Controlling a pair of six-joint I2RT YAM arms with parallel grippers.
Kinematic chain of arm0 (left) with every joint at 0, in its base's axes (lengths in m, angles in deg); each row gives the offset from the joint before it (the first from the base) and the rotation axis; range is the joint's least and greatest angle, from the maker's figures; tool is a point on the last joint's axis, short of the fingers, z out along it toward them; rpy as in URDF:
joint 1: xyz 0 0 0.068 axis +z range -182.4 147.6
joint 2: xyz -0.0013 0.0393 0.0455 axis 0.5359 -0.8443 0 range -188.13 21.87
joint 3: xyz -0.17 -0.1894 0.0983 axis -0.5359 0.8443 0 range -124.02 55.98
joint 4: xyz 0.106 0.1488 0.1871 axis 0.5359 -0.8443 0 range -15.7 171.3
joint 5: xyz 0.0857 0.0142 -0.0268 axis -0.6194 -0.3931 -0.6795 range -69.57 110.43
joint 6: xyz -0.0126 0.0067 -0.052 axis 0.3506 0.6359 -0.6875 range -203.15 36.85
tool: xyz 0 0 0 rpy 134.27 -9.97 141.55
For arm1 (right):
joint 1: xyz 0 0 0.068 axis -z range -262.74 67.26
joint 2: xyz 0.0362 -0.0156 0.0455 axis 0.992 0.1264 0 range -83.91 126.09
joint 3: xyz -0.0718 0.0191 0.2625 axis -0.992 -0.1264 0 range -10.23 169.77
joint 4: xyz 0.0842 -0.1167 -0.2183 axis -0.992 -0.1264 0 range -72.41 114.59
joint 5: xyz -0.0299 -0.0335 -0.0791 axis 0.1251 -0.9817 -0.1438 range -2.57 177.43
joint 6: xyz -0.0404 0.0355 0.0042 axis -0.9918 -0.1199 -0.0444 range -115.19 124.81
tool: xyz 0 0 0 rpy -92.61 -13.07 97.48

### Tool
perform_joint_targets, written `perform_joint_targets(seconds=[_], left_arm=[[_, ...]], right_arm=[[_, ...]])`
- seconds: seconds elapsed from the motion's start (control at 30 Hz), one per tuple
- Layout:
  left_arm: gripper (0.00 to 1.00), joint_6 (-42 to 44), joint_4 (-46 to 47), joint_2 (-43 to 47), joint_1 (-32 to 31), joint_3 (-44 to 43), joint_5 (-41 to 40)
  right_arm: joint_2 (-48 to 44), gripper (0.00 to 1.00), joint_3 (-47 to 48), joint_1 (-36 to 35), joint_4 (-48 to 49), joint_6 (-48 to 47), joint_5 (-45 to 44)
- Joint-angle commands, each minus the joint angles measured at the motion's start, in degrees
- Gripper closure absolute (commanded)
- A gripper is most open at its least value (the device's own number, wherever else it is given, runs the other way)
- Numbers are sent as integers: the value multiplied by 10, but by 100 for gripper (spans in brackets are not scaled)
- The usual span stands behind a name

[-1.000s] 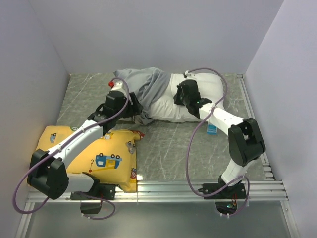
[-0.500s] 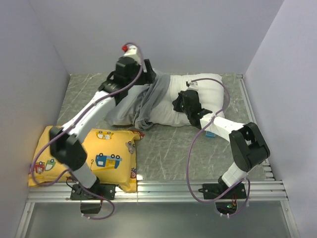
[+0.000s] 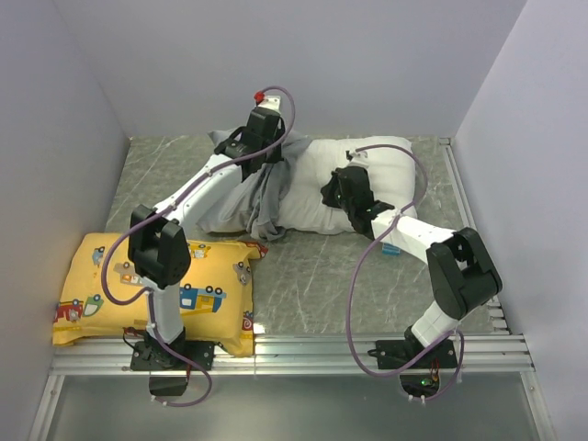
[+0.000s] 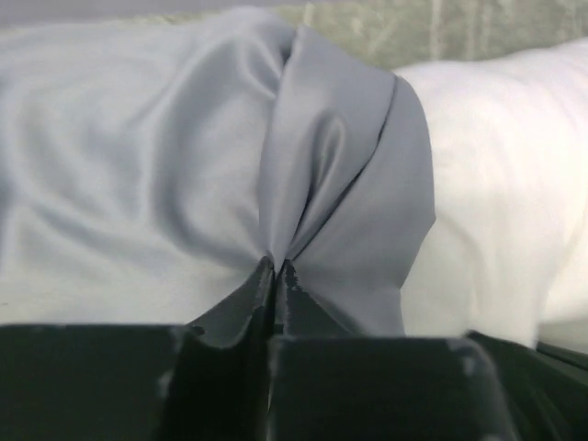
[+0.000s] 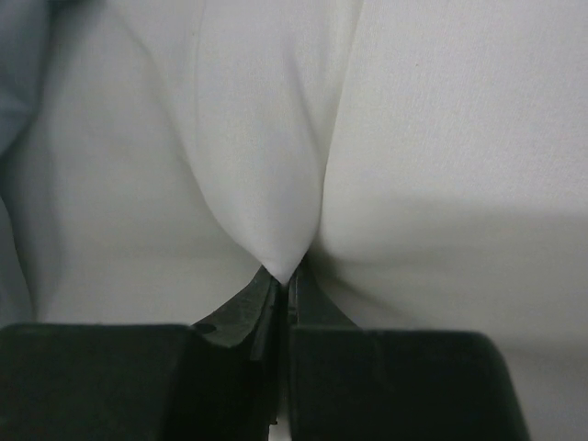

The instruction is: Remove the pillowcase from the pillow

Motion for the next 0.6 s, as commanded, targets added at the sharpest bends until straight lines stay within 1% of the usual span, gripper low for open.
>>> perform_joint_targets(seconds=[0.0,0.03,0.13,0.17,0.2,0.23,0.27,0.3,0.37,0.4,0.43,0.53,0.57], left_arm=[[100,16,-34,-5,11,-33,-124],[100,14,-33,-3,18,-32,-137],[100,0,-14,19,71,-17,-155],[100,-13,-10,24,106,-7,-160],[100,-21,-6,37,126,-2,-165],[100,-30,4,43,147,5,-158],[100,-47,11,50,187,22,-145],[100,-55,18,60,204,31,-115],[100,-65,22,58,228,37,-89],[100,-67,17,53,228,33,-75],[100,-64,16,51,223,34,-40],[100,-63,44,54,182,72,-2],[100,-66,64,59,159,96,6]], right_arm=[[5,100,-27,28,-124,1,-19],[1,100,-31,38,-124,5,-17],[-19,100,-54,80,-124,18,-7],[-30,100,-68,107,-122,21,-1],[-37,100,-76,118,-119,24,5],[-41,100,-83,129,-119,30,16],[-53,100,-97,137,-119,32,20],[-59,100,-104,145,-103,35,20],[-72,100,-118,146,-97,41,17],[-76,100,-122,145,-90,44,19],[-78,100,-124,144,-87,46,22],[-94,100,-125,120,-77,39,27],[-105,100,-123,110,-75,33,29]])
